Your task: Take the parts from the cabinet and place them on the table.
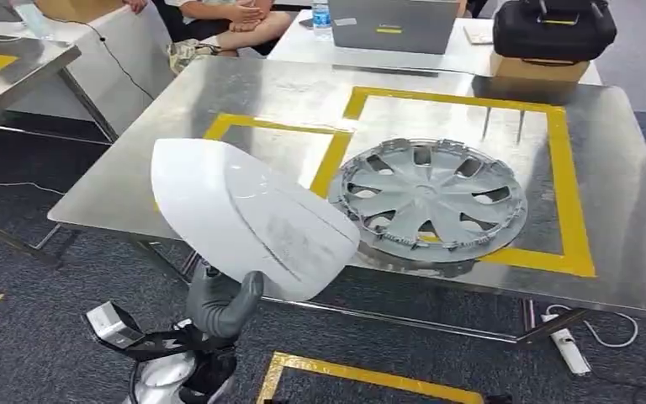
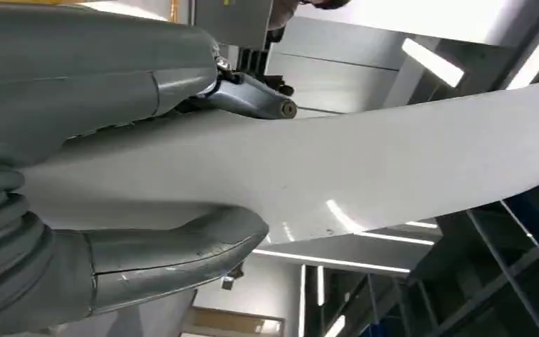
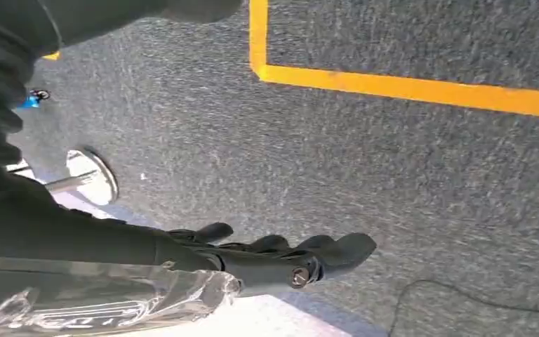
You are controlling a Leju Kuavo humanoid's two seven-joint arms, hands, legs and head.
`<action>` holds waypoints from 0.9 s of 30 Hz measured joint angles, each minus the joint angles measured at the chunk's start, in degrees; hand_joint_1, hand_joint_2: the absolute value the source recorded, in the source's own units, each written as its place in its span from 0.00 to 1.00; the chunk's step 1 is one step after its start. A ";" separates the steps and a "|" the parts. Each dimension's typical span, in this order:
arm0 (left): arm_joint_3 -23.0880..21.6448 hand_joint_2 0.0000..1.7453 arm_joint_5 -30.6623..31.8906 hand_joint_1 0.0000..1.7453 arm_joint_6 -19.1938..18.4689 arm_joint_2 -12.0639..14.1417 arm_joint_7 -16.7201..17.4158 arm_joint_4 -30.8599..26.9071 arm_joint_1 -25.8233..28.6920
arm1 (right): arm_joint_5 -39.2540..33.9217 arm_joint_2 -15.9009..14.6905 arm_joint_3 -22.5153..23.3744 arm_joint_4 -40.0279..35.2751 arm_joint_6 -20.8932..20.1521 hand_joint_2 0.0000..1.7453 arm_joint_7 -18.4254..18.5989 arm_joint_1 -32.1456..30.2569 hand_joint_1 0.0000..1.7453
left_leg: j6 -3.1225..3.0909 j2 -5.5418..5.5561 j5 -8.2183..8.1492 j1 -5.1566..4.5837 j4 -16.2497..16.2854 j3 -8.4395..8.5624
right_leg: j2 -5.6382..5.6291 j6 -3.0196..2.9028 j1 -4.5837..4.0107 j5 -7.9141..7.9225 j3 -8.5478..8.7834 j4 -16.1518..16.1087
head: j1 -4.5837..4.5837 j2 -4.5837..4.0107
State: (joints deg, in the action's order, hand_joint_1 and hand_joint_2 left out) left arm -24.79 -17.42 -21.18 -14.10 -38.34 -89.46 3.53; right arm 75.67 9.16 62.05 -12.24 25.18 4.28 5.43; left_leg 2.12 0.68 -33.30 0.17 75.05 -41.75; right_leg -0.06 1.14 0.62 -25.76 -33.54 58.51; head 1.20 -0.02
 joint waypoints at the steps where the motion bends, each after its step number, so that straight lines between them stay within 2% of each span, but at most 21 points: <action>1: -0.02 1.00 0.42 1.00 0.04 0.00 -0.11 0.00 -0.01 | -0.15 0.00 0.17 0.00 0.50 1.00 0.50 0.01 0.00 | -0.13 0.00 2.04 0.01 -2.38 1.16 | -0.35 0.04 0.01 0.02 0.01 0.01 | 0.04 0.00; 3: -0.02 1.00 0.98 1.00 0.53 0.00 -0.11 0.00 -0.02 | -0.52 0.00 0.42 0.00 1.03 1.00 1.42 0.28 0.00 | -0.47 0.44 7.15 0.05 -12.29 6.37 | -1.14 0.26 0.06 0.14 0.09 0.01 | 0.04 0.00; 4: -0.02 1.00 1.05 1.00 0.66 0.04 -0.13 0.00 -0.03 | -0.50 0.00 0.50 0.00 1.07 1.00 1.79 0.40 0.00 | -0.60 2.35 7.97 0.26 -16.32 8.45 | -1.58 0.54 0.04 0.22 -0.08 0.02 | 0.02 0.00; 5: -0.02 1.00 1.14 1.00 0.68 0.02 -0.13 0.00 -0.06 | -0.50 0.00 0.55 0.00 1.07 1.00 1.88 0.55 0.00 | -0.77 2.72 7.17 0.45 -17.91 9.03 | -1.97 0.93 -0.29 0.14 -0.46 0.37 | -0.02 0.00; 8: -0.07 1.00 1.29 1.00 0.74 0.02 -0.26 0.02 -0.13 | -0.20 0.00 0.61 0.00 1.16 1.00 1.83 0.24 0.00 | -1.65 2.14 7.41 -0.07 -17.76 8.72 | -2.58 2.10 0.21 0.81 -0.60 -0.48 | -0.07 0.00; 9: -0.11 1.00 1.29 1.00 0.74 -0.02 -0.26 0.02 -0.14 | 0.00 -0.02 0.61 -0.02 1.24 1.00 1.77 0.18 0.00 | -2.14 1.91 7.75 0.30 -18.23 8.88 | -2.62 2.40 0.21 0.66 -0.64 -0.40 | 0.02 0.00; 10: -0.18 1.00 1.31 1.00 0.74 -0.04 -0.28 0.02 -0.16 | 0.11 -0.02 0.63 0.00 1.31 1.00 1.68 0.14 0.00 | -2.38 1.56 7.88 0.40 -18.31 9.00 | -1.58 2.67 0.15 -0.31 -1.42 0.89 | -0.24 0.00; 11: -0.28 1.00 1.31 1.00 0.72 -0.04 -0.28 0.02 -0.19 | 0.11 -0.02 0.61 0.00 1.33 1.00 1.53 0.27 0.00 | -2.71 1.46 7.85 0.41 -18.31 9.01 | -0.99 2.90 0.12 -2.26 -2.80 3.99 | -0.65 0.00; 13: -0.35 1.00 1.29 1.00 0.72 0.00 -0.28 0.02 -0.19 | 0.13 -0.02 0.61 0.00 1.31 1.00 1.38 0.33 0.00 | -2.87 1.19 7.80 0.29 -18.29 8.99 | -0.41 3.20 0.16 -6.59 -7.29 13.61 | -0.66 0.00; 14: -0.37 1.00 1.29 1.00 0.72 0.00 -0.28 0.04 -0.19 | 0.13 -0.02 0.61 0.00 1.31 1.00 1.35 0.27 0.00 | -2.90 1.12 7.77 0.27 -18.28 9.01 | -0.40 3.30 0.14 -7.67 -8.96 17.14 | -0.70 0.00; 15: -0.37 1.00 1.29 1.00 0.72 0.00 -0.28 0.07 -0.19 | 0.13 -0.02 0.61 0.00 1.31 1.00 1.38 0.26 0.00 | -2.91 1.11 7.76 0.26 -18.28 9.06 | -0.40 3.31 0.14 -7.24 -9.47 17.97 | -0.66 0.00; 16: -0.39 1.00 1.29 1.00 0.72 0.00 -0.28 0.07 -0.19 | 0.13 -0.04 0.63 0.00 1.31 1.00 1.40 0.18 0.00 | -2.90 1.13 7.73 0.27 -18.27 9.14 | -0.40 3.28 0.14 -5.49 -8.46 15.93 | -0.72 0.00; 18: -0.44 1.00 1.29 1.00 0.72 0.00 -0.28 0.07 -0.21 | 0.15 -0.11 0.63 0.00 1.31 1.00 1.38 0.31 0.00 | -2.58 1.13 7.49 0.40 -18.22 9.50 | -0.38 3.19 0.26 -0.37 -3.23 5.63 | -0.70 0.00; 19: -0.46 1.00 1.29 1.00 0.72 0.00 -0.28 0.07 -0.21 | 0.15 -0.11 0.63 0.00 1.31 1.00 1.36 0.37 0.00 | -2.29 1.13 7.31 0.39 -18.14 9.63 | -0.40 3.28 0.37 0.92 -0.87 1.04 | -0.70 0.00; 20: -0.46 1.00 1.29 1.00 0.72 0.00 -0.28 0.07 -0.23 | 0.22 -0.09 0.61 0.02 1.31 1.00 1.35 0.50 0.00 | -1.93 1.20 7.11 -0.08 -17.89 9.45 | -0.72 2.92 0.09 0.07 -0.01 -0.03 | -0.79 0.00; 21: -0.44 1.00 1.29 1.00 0.72 0.04 -0.33 0.07 -0.23 | 0.37 -0.09 0.61 0.02 1.31 1.00 1.35 0.47 0.00 | -1.66 1.22 7.24 -0.12 -17.91 9.39 | -0.79 2.33 0.19 0.29 -0.29 0.00 | -0.52 0.00; 23: -0.46 1.00 1.31 1.00 0.72 0.04 -0.35 0.07 -0.25 | 0.57 -0.09 0.61 0.02 1.31 1.00 1.35 0.40 0.00 | -1.18 1.23 7.45 0.07 -18.32 9.50 | -0.81 1.65 -0.10 0.24 -0.45 0.16 | -0.48 0.00; 24: -0.46 1.00 1.31 1.00 0.72 0.04 -0.35 0.04 -0.26 | 0.66 -0.09 0.63 0.02 1.31 1.00 1.33 0.37 0.00 | -0.81 1.27 7.25 0.09 -18.31 9.53 | -0.75 1.17 0.14 0.41 -0.36 -0.08 | -0.50 0.00; 25: -0.46 1.00 1.31 1.00 0.72 0.09 -0.37 0.04 -0.26 | 0.68 -0.13 0.63 0.02 1.33 1.00 1.35 0.39 0.00 | -0.45 0.93 6.61 0.10 -17.69 9.36 | -0.67 0.77 0.29 0.48 -0.28 -0.16 | -0.46 0.00; 26: -0.46 1.00 1.31 1.00 0.72 0.09 -0.39 0.04 -0.31 | 0.72 -0.18 0.63 0.02 1.35 1.00 1.33 0.41 0.00 | -0.22 0.44 4.83 0.07 -15.23 8.13 | -0.64 0.38 0.30 0.44 -0.29 -0.16 | 0.00 0.00; 27: -0.46 1.00 1.31 1.00 0.72 0.13 -0.39 0.04 -0.31 | 0.74 -0.17 0.63 0.02 1.37 1.00 1.33 0.46 0.00 | -0.05 0.22 2.50 0.17 -10.84 6.03 | -0.59 0.23 0.27 0.41 -0.31 -0.16 | 0.11 0.00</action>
State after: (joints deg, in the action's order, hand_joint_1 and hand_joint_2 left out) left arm -25.24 -16.11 -20.46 -13.97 -38.73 -89.42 3.22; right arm 76.41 8.98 62.69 -12.22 26.56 5.62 5.88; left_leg 2.07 0.90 -30.80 0.35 64.21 -35.71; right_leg -0.64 1.37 0.89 -25.35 -33.85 58.35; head 1.31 -0.02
